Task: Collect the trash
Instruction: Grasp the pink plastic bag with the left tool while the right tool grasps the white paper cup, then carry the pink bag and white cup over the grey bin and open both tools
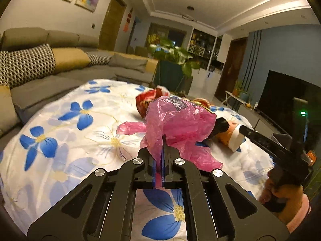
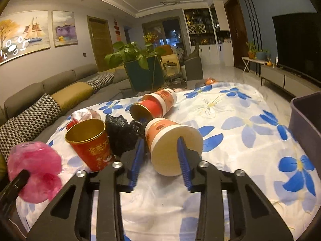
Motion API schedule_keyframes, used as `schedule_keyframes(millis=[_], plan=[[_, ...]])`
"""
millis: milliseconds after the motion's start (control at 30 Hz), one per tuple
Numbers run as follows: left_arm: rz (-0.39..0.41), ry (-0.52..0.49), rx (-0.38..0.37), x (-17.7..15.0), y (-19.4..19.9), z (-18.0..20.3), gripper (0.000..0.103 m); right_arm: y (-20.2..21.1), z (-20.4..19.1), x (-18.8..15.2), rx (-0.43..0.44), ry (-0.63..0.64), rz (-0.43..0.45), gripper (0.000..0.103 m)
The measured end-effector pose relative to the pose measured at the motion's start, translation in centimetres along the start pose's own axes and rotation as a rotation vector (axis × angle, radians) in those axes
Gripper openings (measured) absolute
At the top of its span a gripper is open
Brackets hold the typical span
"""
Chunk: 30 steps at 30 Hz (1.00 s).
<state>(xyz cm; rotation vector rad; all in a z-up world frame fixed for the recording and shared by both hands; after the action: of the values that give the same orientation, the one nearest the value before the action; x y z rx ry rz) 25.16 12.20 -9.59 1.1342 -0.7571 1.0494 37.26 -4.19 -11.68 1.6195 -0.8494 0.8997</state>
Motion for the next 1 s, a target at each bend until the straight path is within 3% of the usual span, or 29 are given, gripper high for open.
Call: schedule_keyframes(millis=[133, 200, 300, 600, 1000], plan=[[0.012, 0.002, -0.008, 0.3, 0.4, 0.1, 0.002, -1.2, 0.1, 0.2, 0.020, -0.032, -0.033, 0.024], [0.013, 0.003, -0.010, 0.3, 0.4, 0.2, 0.002, -1.7, 0.1, 0.2, 0.032, -0.041, -0.050, 0.012], [0.013, -0.001, -0.011, 0.2, 0.4, 0.2, 0.002, -1.6, -0.1, 0.1, 0.052, -0.034, -0.053, 0.004], [0.024, -0.004, -0.018, 0.7, 0.7, 0.9, 0.002, 2.6, 1.5, 1.2, 0.028, -0.023, 0.029, 0.004], [0.039, -0.054, -0.057, 1.3, 2.3, 5.2, 0.002, 9.6, 3.5, 2.1, 0.017, 0.016, 0.108, 0.004]])
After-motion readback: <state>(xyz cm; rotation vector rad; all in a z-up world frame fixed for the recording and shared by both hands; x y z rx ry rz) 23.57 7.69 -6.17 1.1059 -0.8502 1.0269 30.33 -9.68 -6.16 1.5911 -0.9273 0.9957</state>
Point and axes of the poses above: each gripper's, at about its wrist camera, not at the fingertips, and y roughly against the way its jaws point, z to its right, x to its top, the point moved 6 cm from there along -y, roughly the way its jaws point, and after that the axes turned 5 degrees about -x, right-handed, at the moved point
